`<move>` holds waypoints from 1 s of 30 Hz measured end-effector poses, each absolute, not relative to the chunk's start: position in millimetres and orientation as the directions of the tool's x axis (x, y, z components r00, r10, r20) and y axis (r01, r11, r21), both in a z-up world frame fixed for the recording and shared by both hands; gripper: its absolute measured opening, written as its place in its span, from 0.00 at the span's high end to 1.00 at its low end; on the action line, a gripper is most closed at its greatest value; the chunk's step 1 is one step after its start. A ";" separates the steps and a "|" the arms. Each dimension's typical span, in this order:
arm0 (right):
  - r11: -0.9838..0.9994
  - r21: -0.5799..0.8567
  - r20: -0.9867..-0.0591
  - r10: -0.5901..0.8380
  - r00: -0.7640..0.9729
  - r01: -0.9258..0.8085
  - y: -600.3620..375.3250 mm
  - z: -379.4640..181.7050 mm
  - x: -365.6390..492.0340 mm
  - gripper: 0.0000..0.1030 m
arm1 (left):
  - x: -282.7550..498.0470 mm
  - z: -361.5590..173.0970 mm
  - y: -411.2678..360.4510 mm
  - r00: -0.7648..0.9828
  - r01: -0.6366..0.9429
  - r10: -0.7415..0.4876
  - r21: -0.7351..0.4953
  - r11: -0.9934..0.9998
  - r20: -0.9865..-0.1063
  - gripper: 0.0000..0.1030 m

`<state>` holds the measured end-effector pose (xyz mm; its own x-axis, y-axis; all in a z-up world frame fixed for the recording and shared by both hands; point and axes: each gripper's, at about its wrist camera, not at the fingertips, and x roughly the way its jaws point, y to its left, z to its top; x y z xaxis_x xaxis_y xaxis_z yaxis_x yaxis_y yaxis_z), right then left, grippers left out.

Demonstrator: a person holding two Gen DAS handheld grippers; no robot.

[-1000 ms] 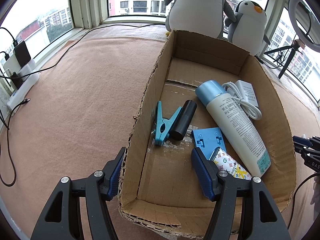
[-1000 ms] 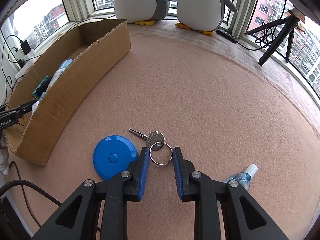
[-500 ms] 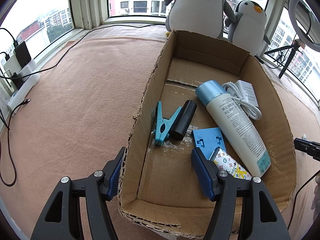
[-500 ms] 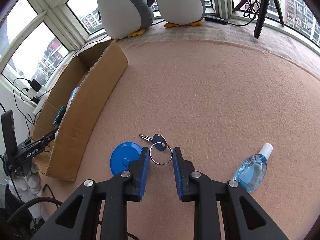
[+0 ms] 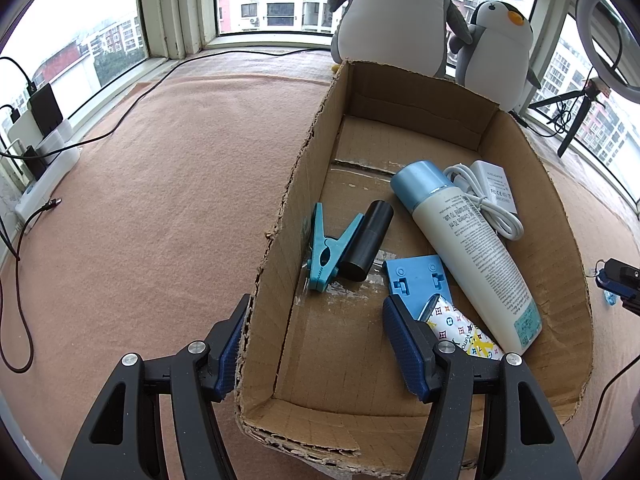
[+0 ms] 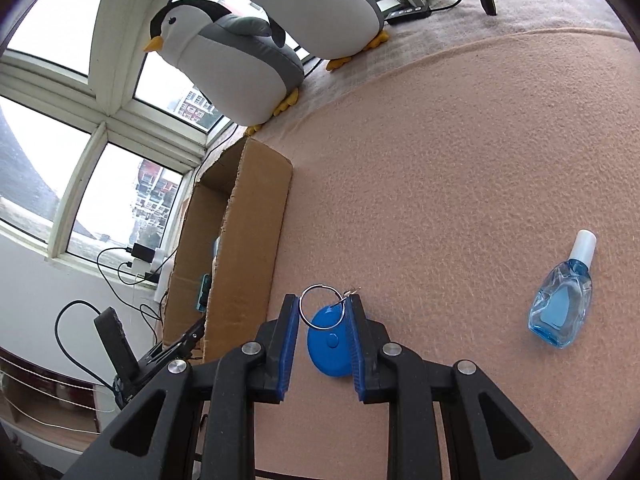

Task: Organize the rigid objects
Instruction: 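Grasp the key ring with the right gripper and lift, then carry the keys into the box and release them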

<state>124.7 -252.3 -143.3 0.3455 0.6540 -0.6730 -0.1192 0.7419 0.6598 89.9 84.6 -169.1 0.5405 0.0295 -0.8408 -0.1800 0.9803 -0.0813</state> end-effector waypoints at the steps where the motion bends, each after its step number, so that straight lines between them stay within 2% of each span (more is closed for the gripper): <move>1: 0.743 0.658 -0.671 0.653 0.351 -0.124 -250.5 -140.1 125.7 0.79 | 89.9 -169.1 84.6 0.541 -0.180 0.029 -0.081 0.980 -0.841 0.34; 20: 0.740 0.558 -0.633 0.672 0.384 -0.375 -161.9 -61.8 155.4 0.79 | 89.9 -169.0 84.7 0.541 -0.179 0.029 -0.081 0.980 -0.840 0.34; 30: 0.731 0.492 -0.651 0.669 0.359 -0.473 -103.4 -53.8 156.2 0.79 | 89.7 -168.2 84.2 0.543 -0.180 0.028 -0.085 0.980 -0.839 0.34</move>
<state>156.2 -103.4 -53.8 0.3586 0.6691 -0.6509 -0.4726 0.7315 0.4916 89.7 84.2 -168.2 0.5434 0.0277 -0.8390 -0.1805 0.9799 -0.0845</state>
